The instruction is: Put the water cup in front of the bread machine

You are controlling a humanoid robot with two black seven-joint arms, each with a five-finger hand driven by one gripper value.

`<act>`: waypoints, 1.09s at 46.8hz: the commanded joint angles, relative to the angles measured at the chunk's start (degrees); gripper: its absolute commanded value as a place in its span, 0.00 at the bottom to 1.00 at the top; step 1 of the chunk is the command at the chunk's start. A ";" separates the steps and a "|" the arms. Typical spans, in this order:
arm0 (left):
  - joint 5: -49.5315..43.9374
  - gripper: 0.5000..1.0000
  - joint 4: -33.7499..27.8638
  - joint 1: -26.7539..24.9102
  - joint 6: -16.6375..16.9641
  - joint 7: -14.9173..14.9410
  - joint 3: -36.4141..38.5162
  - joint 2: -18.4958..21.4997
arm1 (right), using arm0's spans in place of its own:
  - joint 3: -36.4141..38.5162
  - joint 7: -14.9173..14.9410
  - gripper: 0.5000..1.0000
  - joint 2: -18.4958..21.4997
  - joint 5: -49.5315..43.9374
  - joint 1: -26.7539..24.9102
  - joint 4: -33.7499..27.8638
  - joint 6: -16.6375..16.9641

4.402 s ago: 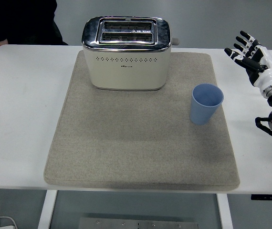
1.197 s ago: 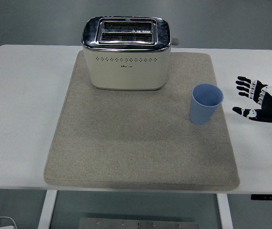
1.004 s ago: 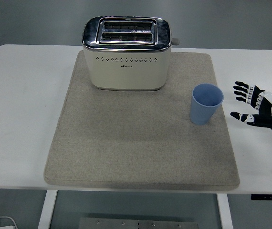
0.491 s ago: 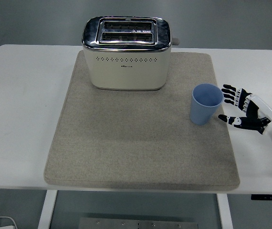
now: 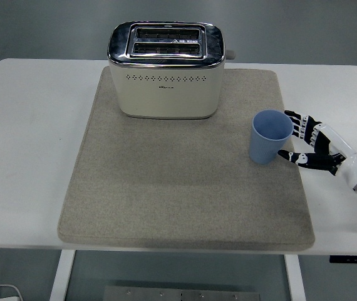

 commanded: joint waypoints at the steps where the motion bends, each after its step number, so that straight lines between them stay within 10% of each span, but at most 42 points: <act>1: 0.00 1.00 -0.08 0.00 0.00 0.02 0.00 0.00 | -0.12 -0.04 0.83 0.85 -0.02 0.18 0.00 -0.14; 51: 0.00 1.00 0.01 0.00 0.00 0.02 0.00 0.00 | -0.91 -1.36 0.83 5.42 0.07 3.25 -1.58 -1.02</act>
